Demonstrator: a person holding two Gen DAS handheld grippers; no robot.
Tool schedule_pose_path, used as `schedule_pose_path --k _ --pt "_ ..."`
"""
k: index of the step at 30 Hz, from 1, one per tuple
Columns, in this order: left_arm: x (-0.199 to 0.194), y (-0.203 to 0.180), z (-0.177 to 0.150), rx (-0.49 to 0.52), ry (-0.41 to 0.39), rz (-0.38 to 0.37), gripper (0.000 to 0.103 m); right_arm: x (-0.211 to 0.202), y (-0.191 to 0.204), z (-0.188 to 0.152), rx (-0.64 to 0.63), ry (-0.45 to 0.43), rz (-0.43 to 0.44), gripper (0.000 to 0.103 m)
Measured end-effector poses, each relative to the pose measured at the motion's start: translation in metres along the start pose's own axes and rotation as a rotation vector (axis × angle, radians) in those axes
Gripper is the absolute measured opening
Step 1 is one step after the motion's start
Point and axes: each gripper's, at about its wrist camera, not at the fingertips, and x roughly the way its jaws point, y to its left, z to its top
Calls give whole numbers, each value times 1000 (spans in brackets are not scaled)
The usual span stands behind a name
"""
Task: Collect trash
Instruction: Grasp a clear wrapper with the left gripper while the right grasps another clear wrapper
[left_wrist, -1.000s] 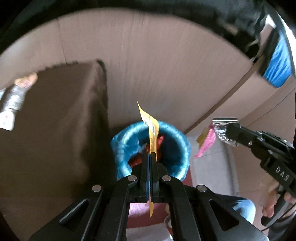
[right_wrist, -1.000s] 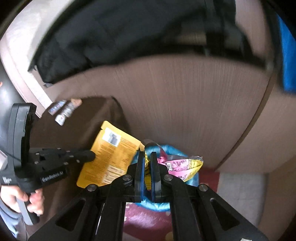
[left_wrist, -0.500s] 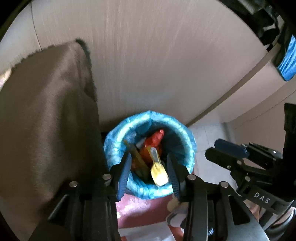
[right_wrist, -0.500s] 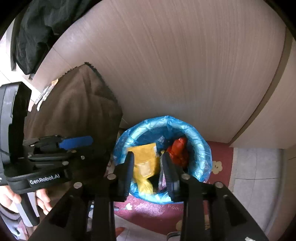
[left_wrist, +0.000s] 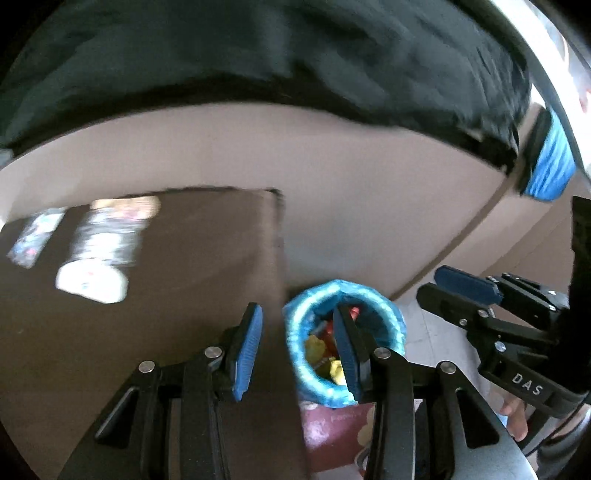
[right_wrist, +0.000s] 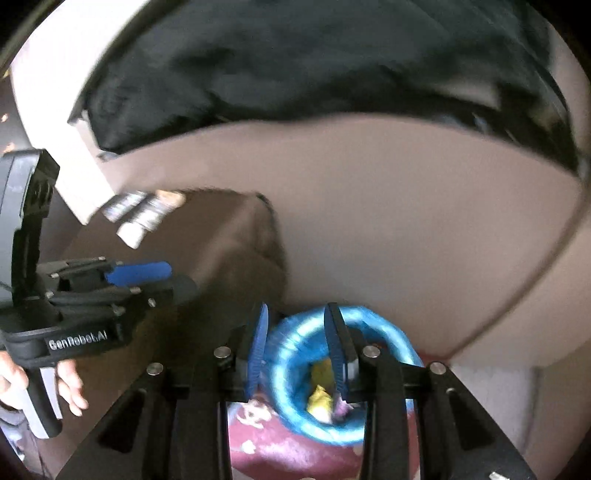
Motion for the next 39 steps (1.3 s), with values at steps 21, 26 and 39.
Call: schedule_pose_path --k 21,26,39 --pt "-65 331 -26 -462 -117 70 41 168 139 122 126 131 277 34" --pt "-54 345 -25 -484 -112 22 41 192 130 129 134 110 232 34" --pt "-19 378 8 -730 -141 -69 41 171 164 117 -88 28 254 2"
